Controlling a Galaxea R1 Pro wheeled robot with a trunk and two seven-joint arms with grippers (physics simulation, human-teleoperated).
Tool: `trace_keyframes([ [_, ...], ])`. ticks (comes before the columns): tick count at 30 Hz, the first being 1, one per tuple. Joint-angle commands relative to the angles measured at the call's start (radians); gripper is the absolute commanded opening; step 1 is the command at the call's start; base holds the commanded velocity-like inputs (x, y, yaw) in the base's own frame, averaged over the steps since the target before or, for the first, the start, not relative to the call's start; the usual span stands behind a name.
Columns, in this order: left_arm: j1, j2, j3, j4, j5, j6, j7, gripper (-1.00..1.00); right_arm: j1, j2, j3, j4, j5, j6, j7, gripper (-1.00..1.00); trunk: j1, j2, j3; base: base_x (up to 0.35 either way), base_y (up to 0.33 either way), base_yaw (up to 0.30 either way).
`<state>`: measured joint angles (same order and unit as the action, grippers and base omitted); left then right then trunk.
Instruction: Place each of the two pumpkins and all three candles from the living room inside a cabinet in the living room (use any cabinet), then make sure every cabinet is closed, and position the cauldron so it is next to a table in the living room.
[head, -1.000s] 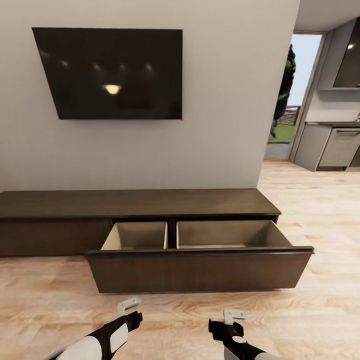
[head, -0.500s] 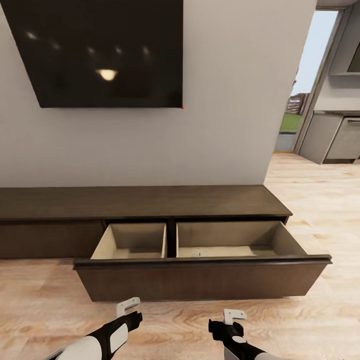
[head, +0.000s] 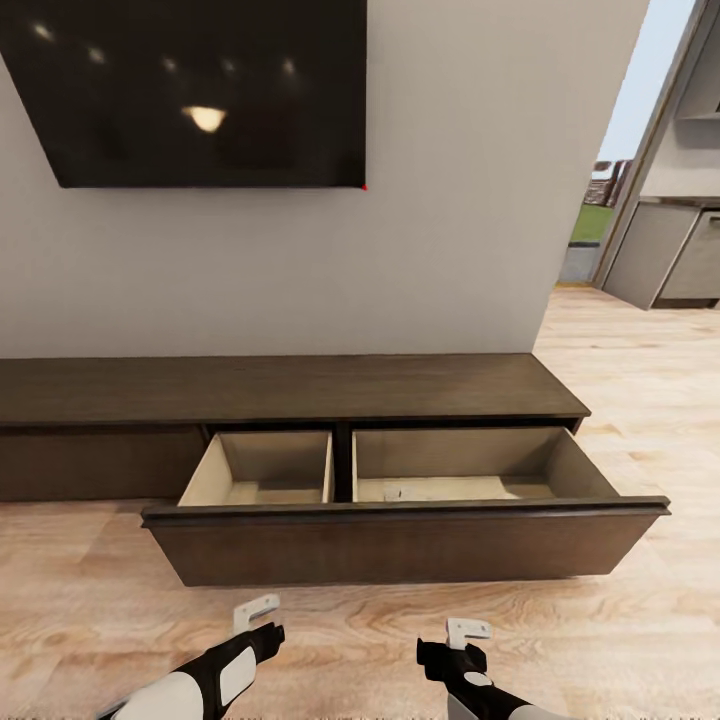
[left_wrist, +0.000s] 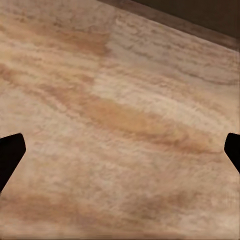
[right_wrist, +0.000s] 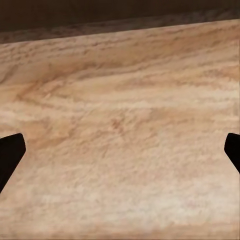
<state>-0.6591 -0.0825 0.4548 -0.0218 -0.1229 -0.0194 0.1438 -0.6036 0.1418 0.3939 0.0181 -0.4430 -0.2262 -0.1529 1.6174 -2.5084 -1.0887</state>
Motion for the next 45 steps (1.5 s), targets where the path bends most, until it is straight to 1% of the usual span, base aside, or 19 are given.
trace_keyframes([
  [1,-0.001,0.000,0.008,0.000,-0.011,-0.002,0.004,1.00,-0.001,0.001,0.008,0.002,-0.008,-0.004,-0.002,1.00,0.000,-0.001,-0.005,0.000,0.000,0.000],
  [9,-0.001,0.000,0.008,0.000,-0.009,-0.002,0.004,1.00,-0.001,0.000,0.008,0.002,-0.008,-0.004,-0.002,1.00,0.004,-0.003,-0.036,0.000,0.000,0.000],
  [15,-0.001,-0.003,0.008,0.000,-0.010,0.003,0.003,1.00,-0.001,0.001,0.008,0.002,-0.008,-0.004,-0.002,1.00,0.004,-0.003,-0.036,0.000,0.000,0.000],
  [21,0.000,-0.015,0.008,0.000,-0.011,0.010,0.003,1.00,-0.001,0.001,0.009,0.002,-0.008,-0.004,-0.002,1.00,0.004,-0.003,-0.036,0.000,0.000,0.000],
  [23,0.013,-0.015,0.008,0.000,-0.012,0.012,0.002,1.00,-0.001,0.001,0.010,0.002,-0.008,-0.004,-0.002,1.00,0.004,-0.003,-0.036,0.079,0.000,0.000],
  [45,0.021,-0.016,0.008,0.000,-0.014,0.010,-0.009,1.00,-0.001,-0.002,0.008,0.002,-0.007,-0.004,-0.002,1.00,0.004,-0.003,-0.036,0.277,0.000,0.000],
])
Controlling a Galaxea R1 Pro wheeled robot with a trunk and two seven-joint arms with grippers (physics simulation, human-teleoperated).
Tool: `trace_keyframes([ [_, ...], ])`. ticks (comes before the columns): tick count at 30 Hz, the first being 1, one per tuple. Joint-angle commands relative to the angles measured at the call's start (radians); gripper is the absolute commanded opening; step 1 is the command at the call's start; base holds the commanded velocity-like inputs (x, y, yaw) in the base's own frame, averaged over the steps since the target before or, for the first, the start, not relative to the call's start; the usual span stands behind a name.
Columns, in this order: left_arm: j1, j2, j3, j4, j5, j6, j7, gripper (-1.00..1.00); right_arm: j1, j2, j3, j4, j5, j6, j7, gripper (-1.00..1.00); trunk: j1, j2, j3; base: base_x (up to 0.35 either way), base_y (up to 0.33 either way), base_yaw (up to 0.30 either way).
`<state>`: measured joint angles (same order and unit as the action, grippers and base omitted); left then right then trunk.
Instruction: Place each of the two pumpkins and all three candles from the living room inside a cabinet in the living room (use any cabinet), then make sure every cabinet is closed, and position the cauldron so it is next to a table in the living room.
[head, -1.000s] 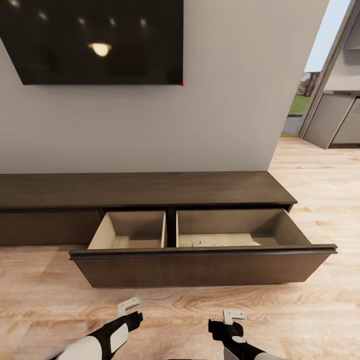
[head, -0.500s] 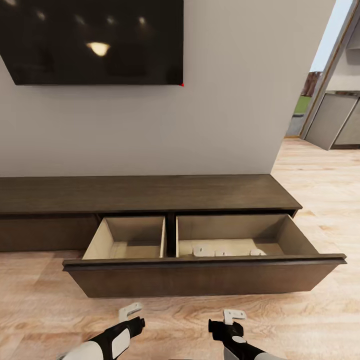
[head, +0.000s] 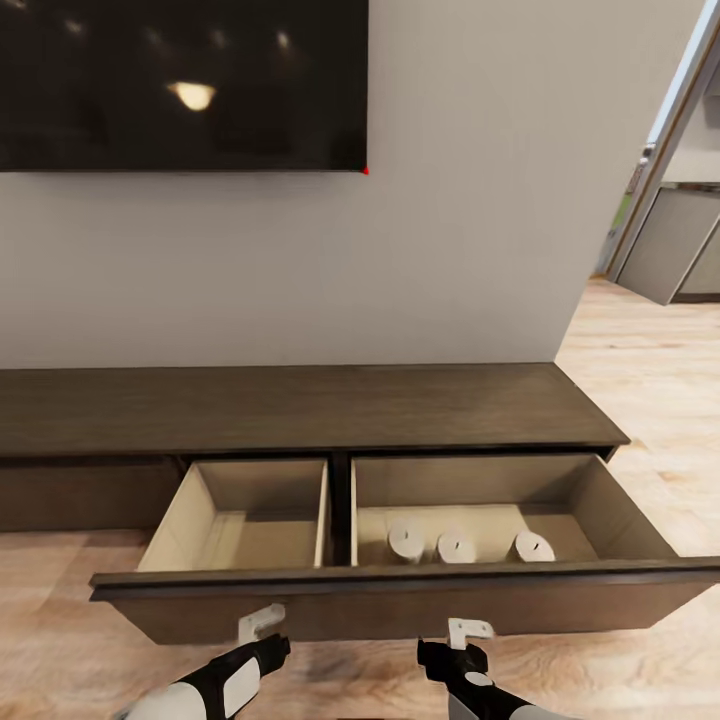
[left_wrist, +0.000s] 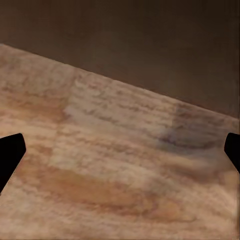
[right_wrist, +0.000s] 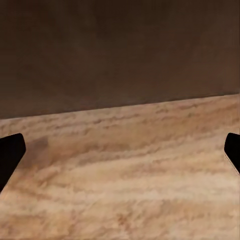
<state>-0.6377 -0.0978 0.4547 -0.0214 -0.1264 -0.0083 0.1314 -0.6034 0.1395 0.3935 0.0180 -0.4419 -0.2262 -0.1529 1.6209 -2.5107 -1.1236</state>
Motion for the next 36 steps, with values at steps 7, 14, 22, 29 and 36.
trace_keyframes([
  [7,0.000,0.000,0.008,0.000,-0.010,-0.001,0.004,1.00,-0.001,0.000,0.008,0.002,-0.008,-0.010,-0.002,1.00,0.000,0.000,-0.001,0.222,0.000,0.000],
  [14,0.000,0.000,0.008,0.000,-0.010,-0.001,0.004,1.00,-0.001,0.001,0.008,0.002,-0.009,-0.012,-0.002,1.00,0.000,0.000,-0.001,0.219,0.000,0.000],
  [22,0.000,0.000,0.008,0.000,-0.010,-0.001,0.004,1.00,-0.001,0.001,0.009,0.000,-0.008,-0.007,-0.002,1.00,0.000,0.000,-0.001,0.218,0.000,0.000],
  [29,0.000,-0.001,0.008,0.000,-0.010,-0.001,0.004,1.00,-0.001,0.000,0.008,-0.002,-0.008,-0.005,-0.002,1.00,0.000,0.000,-0.001,0.218,0.000,0.000],
  [36,0.000,-0.001,0.008,0.000,-0.011,-0.001,0.003,1.00,-0.001,0.000,0.008,0.000,-0.008,-0.005,-0.002,1.00,0.000,0.000,-0.001,0.207,0.000,0.000],
])
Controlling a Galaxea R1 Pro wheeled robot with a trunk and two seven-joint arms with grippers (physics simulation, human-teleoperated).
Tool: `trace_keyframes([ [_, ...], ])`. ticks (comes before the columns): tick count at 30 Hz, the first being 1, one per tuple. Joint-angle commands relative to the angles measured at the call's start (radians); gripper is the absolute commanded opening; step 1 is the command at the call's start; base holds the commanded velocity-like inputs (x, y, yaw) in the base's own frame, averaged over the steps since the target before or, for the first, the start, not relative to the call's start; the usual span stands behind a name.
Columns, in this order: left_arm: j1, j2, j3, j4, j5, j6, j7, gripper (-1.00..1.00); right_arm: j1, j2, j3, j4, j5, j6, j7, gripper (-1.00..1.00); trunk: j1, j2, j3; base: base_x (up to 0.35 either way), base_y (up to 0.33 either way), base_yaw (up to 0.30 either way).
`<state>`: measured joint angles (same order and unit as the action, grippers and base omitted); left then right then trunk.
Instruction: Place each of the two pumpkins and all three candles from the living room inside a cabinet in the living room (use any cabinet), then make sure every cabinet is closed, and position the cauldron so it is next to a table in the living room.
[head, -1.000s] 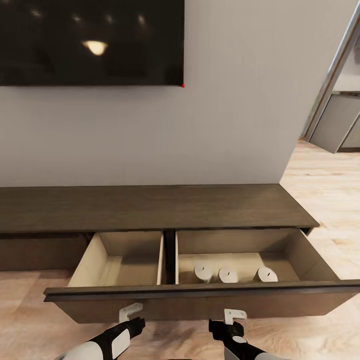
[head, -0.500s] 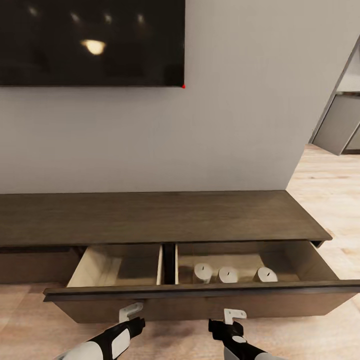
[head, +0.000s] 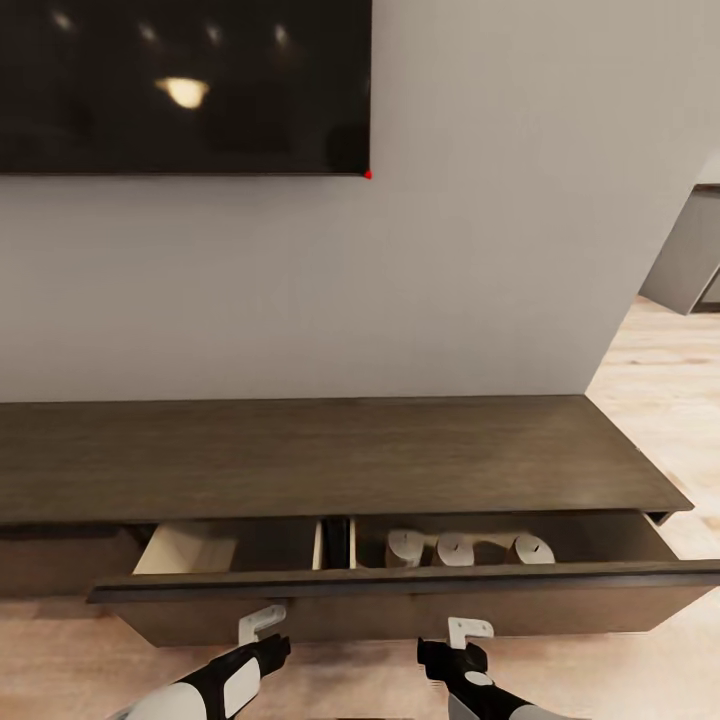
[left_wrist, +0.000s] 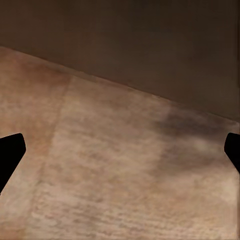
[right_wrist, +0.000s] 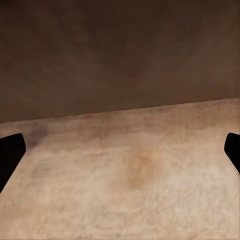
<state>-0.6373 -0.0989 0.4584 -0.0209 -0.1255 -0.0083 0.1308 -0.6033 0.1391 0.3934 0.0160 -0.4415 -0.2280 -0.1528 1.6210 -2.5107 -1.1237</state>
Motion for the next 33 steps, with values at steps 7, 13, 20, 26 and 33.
trace_keyframes([
  [7,-0.001,-0.001,0.005,-0.001,-0.012,-0.001,0.003,1.00,0.000,0.000,0.008,0.004,-0.006,-0.005,-0.001,1.00,0.000,0.000,-0.001,0.196,0.000,0.000],
  [13,-0.001,-0.001,0.004,-0.001,-0.012,-0.001,0.003,1.00,0.005,0.000,0.008,0.004,-0.004,-0.002,-0.001,1.00,0.000,0.000,-0.001,0.179,0.000,0.000],
  [20,-0.001,-0.001,0.004,-0.001,-0.012,-0.001,0.002,1.00,0.005,0.001,0.008,0.004,-0.003,-0.002,-0.001,1.00,0.000,0.000,-0.001,0.145,0.000,0.000],
  [26,-0.001,-0.001,0.004,-0.001,-0.013,-0.001,0.001,1.00,0.005,0.001,0.009,0.004,-0.003,-0.002,-0.001,1.00,0.000,0.000,-0.001,0.132,0.000,0.000],
  [33,-0.001,-0.001,0.004,-0.001,-0.013,-0.001,0.001,1.00,0.005,0.001,0.009,0.004,-0.003,-0.002,-0.001,1.00,0.000,0.000,-0.001,0.111,0.000,0.000],
])
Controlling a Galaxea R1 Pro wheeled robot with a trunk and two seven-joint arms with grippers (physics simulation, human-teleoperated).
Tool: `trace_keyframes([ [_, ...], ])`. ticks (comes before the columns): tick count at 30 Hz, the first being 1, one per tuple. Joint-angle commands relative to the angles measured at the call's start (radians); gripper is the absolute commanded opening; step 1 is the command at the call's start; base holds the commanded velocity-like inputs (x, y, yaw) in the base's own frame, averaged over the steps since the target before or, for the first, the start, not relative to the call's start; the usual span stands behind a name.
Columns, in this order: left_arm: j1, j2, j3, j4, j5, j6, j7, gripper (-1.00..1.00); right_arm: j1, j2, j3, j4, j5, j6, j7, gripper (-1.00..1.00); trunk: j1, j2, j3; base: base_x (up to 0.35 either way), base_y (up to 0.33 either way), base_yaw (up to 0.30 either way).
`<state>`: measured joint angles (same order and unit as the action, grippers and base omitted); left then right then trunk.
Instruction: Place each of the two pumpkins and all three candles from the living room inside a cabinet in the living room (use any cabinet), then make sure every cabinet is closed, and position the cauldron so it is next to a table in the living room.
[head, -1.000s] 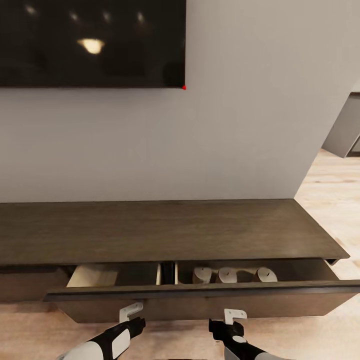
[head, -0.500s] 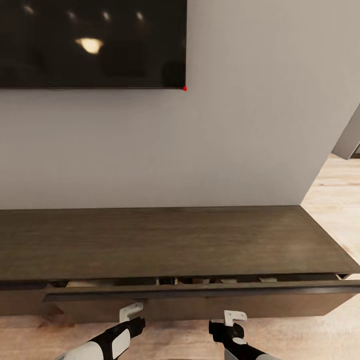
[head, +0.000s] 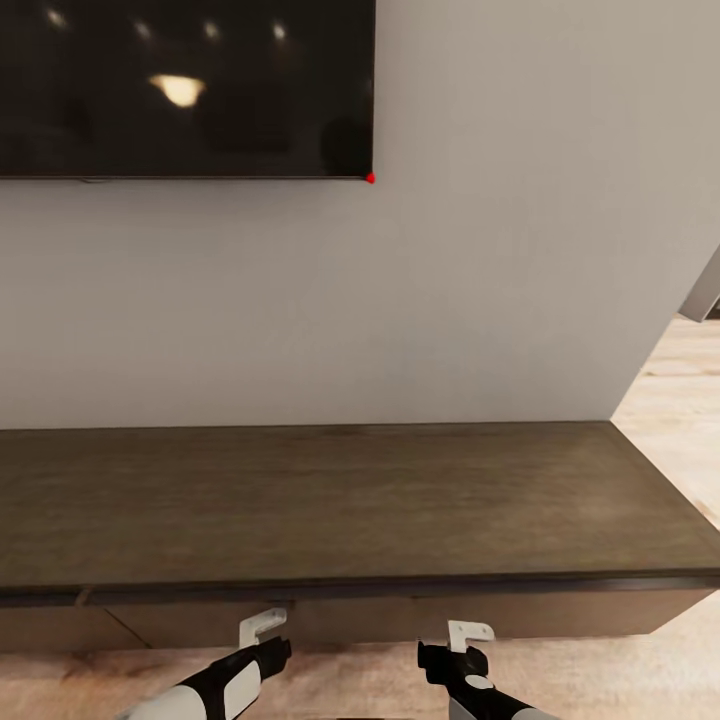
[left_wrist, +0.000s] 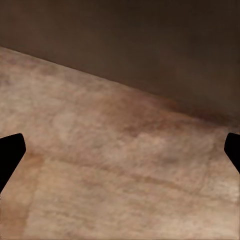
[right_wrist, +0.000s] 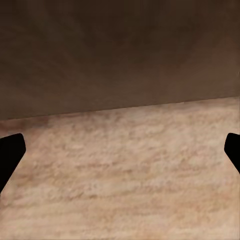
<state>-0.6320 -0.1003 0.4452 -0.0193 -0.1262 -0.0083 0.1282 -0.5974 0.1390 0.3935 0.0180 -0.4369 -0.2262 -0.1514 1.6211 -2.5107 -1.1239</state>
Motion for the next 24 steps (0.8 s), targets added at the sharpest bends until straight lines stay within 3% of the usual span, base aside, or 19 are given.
trace_keyframes([
  [1,-0.006,0.000,0.017,-0.002,-0.012,-0.001,0.004,1.00,-0.001,0.001,0.008,0.002,-0.008,-0.004,-0.002,1.00,0.000,0.000,-0.001,0.091,0.000,0.000],
  [18,-0.006,-0.001,0.017,-0.002,-0.012,-0.001,0.004,1.00,-0.001,0.001,0.008,0.003,-0.008,-0.004,-0.002,1.00,0.000,0.000,-0.001,0.031,0.000,0.000],
  [24,-0.005,-0.001,0.017,-0.002,-0.012,0.000,0.004,1.00,0.000,0.001,0.008,0.002,-0.008,-0.004,-0.002,1.00,0.000,0.000,-0.001,-0.217,0.000,0.000],
])
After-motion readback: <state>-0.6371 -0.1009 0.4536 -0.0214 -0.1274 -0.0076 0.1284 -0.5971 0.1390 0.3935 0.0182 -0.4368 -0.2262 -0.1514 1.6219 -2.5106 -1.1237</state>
